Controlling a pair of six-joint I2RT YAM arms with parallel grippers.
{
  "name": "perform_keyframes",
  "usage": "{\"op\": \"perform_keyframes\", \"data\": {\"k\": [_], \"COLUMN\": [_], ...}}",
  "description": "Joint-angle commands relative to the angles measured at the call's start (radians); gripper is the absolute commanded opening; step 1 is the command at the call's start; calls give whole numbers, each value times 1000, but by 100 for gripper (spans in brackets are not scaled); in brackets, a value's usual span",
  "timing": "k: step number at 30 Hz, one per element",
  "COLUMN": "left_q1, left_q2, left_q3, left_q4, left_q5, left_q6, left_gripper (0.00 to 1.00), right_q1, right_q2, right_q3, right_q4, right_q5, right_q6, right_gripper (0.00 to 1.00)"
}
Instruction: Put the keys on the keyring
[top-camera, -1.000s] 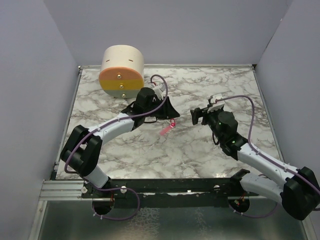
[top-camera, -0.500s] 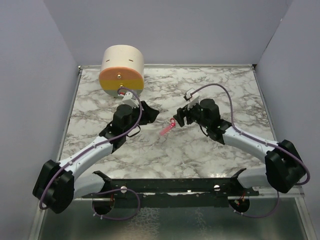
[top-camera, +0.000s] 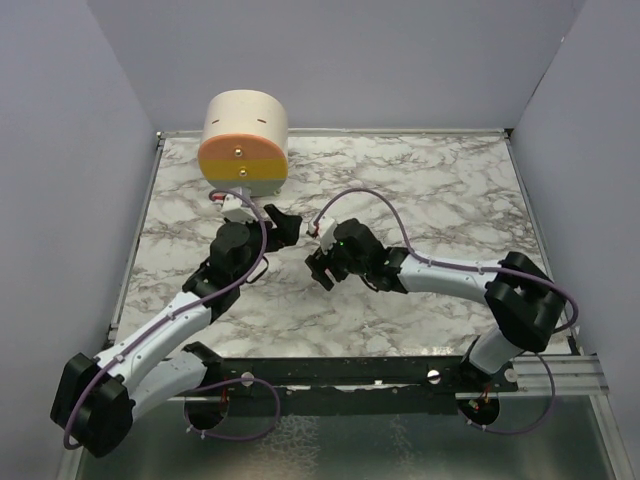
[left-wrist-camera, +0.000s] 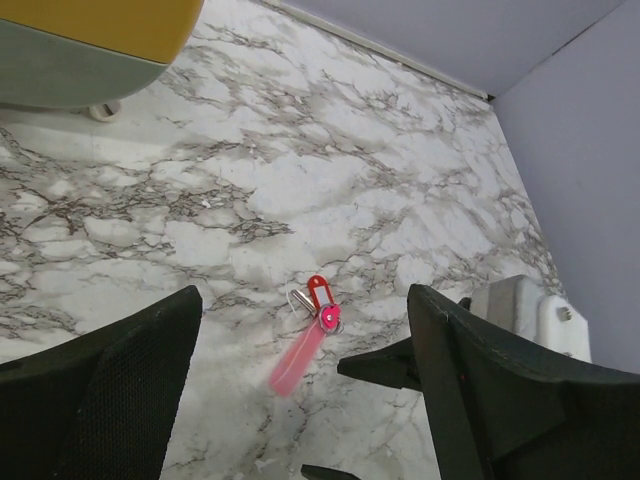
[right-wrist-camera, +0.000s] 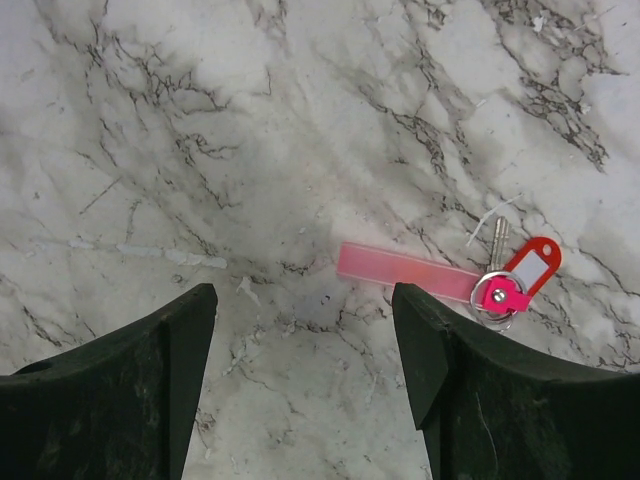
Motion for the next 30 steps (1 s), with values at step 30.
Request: {"op": "perform_keyframes", "data": {"k": [30], "left_q1": [6], "left_q2": [-322], "left_q3": [-90], "left_q4": [-125], "left_q5": [-257], "left_q6": [46], "left_gripper": [93], "right_q1": [82], "right_q2": [226], "right_q3": [96], "right_q4": [12], "right_q5": [274], "right_q6": [-36], "right_gripper": [51]}}
